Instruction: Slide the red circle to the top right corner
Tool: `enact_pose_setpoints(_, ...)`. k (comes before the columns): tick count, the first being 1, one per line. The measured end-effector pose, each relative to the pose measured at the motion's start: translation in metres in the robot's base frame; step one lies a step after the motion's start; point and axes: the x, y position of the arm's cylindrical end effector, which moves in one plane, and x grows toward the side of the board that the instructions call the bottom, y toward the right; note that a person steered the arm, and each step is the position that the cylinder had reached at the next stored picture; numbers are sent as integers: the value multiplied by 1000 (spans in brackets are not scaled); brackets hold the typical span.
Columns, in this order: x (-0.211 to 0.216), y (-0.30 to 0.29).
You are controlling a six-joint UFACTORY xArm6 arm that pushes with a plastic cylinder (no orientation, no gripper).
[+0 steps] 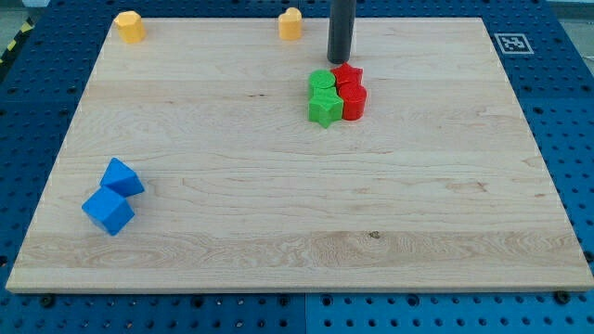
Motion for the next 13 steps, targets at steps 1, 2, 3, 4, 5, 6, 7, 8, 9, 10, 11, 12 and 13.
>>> enact_pose_setpoints(1, 0, -1)
enact_pose_setpoints(2, 1, -22)
enact_pose_setpoints(3, 9, -41)
enact_pose_setpoints(4, 34, -41)
enact_pose_setpoints(5, 70, -40)
enact_pose_setpoints(6, 96, -34)
enact_pose_setpoints(7, 97, -9)
enact_pose_setpoints(8, 97, 27)
enact_pose_setpoints(9, 98, 50)
enact_pose_setpoints(10, 122, 65)
enact_pose_setpoints(11, 129, 80)
enact_pose_setpoints(12, 125, 86)
enact_pose_setpoints(13, 114, 98)
